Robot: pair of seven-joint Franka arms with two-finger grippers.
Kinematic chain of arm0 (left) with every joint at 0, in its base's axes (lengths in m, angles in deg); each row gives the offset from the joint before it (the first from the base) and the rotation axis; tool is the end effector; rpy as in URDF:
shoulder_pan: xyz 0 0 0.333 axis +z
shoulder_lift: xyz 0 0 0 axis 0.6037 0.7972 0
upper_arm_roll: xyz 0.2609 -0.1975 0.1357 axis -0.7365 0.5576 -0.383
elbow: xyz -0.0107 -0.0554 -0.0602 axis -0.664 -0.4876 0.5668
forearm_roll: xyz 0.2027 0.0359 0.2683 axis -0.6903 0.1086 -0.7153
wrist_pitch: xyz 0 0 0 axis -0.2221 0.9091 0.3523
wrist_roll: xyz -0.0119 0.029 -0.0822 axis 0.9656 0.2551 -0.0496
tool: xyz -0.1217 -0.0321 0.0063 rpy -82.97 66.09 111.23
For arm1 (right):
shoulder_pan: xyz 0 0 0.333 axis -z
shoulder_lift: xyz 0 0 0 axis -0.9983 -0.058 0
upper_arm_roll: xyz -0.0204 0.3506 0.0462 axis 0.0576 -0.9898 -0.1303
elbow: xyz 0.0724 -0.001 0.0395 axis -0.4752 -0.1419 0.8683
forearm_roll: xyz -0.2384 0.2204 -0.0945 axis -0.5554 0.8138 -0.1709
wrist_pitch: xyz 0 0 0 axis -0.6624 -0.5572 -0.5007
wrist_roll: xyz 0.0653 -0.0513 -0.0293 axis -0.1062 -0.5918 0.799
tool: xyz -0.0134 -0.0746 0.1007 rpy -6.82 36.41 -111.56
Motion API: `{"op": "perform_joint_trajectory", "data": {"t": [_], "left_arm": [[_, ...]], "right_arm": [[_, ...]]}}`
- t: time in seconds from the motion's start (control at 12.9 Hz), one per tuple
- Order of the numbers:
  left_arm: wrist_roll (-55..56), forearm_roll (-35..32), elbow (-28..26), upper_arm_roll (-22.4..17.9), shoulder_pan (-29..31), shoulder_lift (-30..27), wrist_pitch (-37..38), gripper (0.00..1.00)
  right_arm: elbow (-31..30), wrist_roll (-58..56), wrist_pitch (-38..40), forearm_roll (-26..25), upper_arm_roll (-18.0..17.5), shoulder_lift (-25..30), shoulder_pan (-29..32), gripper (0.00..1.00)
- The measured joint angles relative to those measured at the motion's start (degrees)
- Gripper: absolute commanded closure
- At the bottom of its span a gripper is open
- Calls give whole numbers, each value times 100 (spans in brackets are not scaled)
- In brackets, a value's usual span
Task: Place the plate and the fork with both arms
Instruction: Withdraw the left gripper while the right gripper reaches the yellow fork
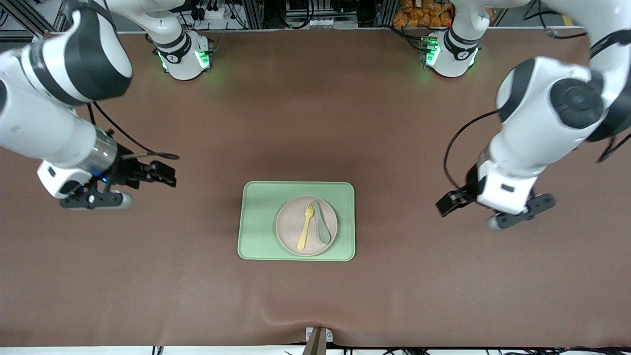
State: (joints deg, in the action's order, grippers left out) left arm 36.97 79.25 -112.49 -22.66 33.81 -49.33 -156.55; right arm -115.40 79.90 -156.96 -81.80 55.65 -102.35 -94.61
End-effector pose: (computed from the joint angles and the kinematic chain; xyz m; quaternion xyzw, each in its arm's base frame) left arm 0.6014 -0.1628 0.5679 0.9809 0.1868 0.0493 0.0226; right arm 0.6081 0.1458 0.5408 -0.9975 0.0204 0.0058 0.0670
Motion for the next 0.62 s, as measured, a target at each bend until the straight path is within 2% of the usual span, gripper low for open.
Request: {"op": "perform_joint_trajectory", "data": {"t": [0.31, 0.47, 0.62], "left_arm": [[-956, 331, -6, 5, 698, -741, 1212, 0], [-1413, 501, -23, 4, 948, -998, 1685, 0], [-1581, 525, -63, -18, 922, -1186, 2000, 0]], "right_arm": [[1012, 1073, -290, -9, 7, -1167, -607, 0], [1264, 1669, -926, -34, 17, -1741, -948, 0], [1385, 2019, -1525, -47, 33, -2214, -1196, 0]]}}
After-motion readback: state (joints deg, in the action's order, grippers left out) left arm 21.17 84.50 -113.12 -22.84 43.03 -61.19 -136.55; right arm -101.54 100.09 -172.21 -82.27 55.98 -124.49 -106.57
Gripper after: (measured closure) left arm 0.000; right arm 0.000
